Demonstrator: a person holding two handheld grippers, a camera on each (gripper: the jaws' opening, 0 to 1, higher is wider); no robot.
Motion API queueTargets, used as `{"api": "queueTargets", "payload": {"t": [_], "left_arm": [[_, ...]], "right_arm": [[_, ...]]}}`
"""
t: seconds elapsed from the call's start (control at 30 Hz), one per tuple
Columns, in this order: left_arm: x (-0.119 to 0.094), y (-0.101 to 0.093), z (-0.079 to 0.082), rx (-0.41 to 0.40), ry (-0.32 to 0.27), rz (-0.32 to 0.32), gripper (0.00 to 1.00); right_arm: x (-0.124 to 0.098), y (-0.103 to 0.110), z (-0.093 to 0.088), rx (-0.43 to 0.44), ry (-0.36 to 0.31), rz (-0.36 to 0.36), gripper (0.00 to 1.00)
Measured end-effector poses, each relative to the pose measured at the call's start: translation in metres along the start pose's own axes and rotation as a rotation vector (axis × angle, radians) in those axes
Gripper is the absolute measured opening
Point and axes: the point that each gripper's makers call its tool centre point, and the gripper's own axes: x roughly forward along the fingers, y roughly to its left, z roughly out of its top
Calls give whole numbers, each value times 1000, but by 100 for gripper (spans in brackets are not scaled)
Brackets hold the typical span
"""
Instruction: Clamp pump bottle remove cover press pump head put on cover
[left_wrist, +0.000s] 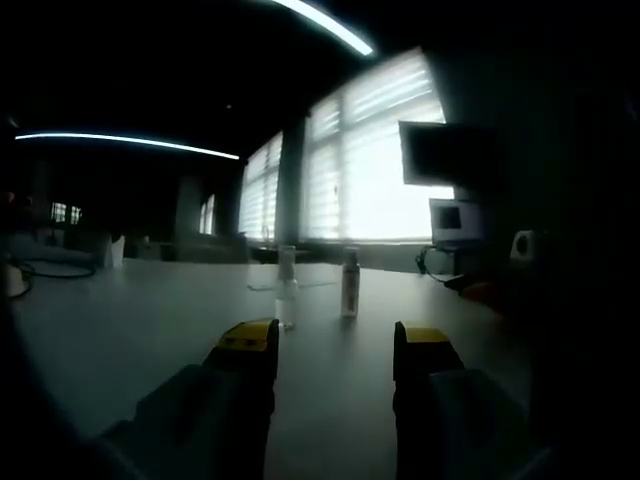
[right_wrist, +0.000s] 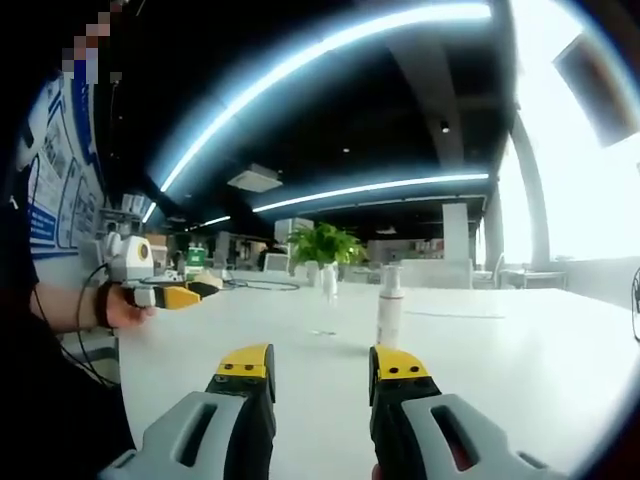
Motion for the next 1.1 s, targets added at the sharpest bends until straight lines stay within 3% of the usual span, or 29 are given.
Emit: {"api": "queueTargets", "payload": {"t": [1.1], "left_arm": [[-2,5,1,11,-6,33,37]], "right_arm": [[-1,-2,-1,5,-5,0,32]]}}
